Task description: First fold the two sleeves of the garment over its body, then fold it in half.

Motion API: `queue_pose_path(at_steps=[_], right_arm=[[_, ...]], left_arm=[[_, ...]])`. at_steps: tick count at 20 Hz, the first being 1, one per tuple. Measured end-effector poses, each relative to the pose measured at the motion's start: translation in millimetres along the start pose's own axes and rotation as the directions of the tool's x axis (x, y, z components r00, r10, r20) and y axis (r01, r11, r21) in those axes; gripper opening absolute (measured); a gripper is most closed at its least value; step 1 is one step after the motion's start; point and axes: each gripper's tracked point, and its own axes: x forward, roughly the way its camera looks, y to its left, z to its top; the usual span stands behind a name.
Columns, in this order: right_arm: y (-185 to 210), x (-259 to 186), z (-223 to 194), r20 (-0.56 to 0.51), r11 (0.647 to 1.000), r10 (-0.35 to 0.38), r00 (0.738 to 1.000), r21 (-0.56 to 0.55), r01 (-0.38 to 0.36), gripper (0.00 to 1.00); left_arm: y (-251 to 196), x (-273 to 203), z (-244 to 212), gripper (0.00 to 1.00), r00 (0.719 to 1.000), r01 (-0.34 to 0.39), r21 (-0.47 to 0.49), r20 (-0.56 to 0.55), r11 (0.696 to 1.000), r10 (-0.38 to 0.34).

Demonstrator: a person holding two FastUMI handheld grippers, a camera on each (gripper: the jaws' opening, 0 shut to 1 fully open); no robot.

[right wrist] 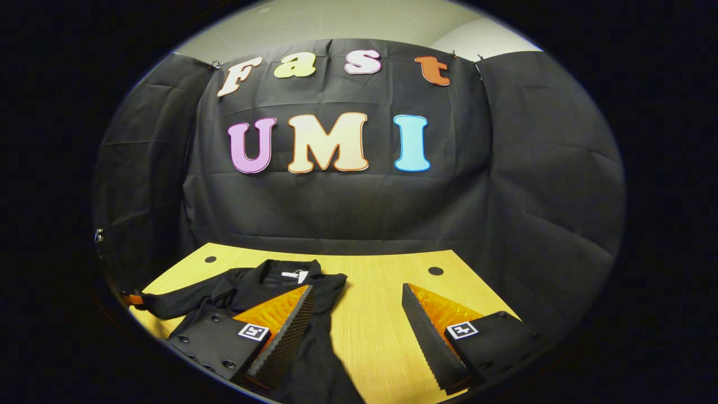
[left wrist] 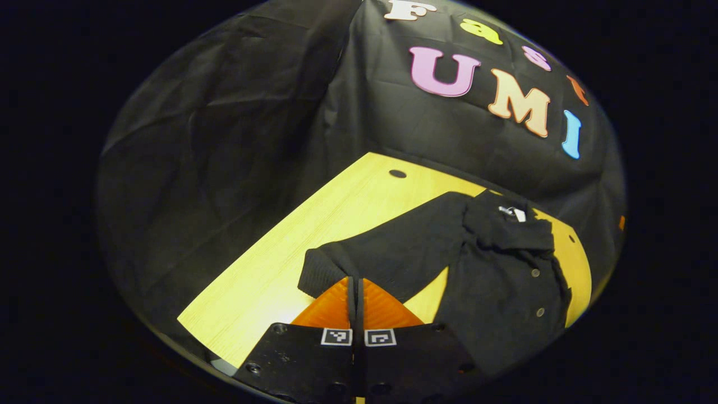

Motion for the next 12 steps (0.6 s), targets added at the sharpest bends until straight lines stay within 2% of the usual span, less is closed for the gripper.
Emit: queue_pose_path(at_steps=[6, 12], right_arm=[[-20, -7, -10, -0.018, 1.0, 0.002, 1.0, -0.01, -0.003, 0.99], [-40, -13, -23, -0.038, 1.0, 0.003, 0.999, 0.007, -0.003, 0.99]], left_arm=[[-79, 4, 51, 0.0, 0.989, 0.119, 0.052, 0.087, 0.992, -0.123], [-176, 10, 88, 0.0, 0.955, 0.247, 0.076, 0.146, 0.966, -0.256]])
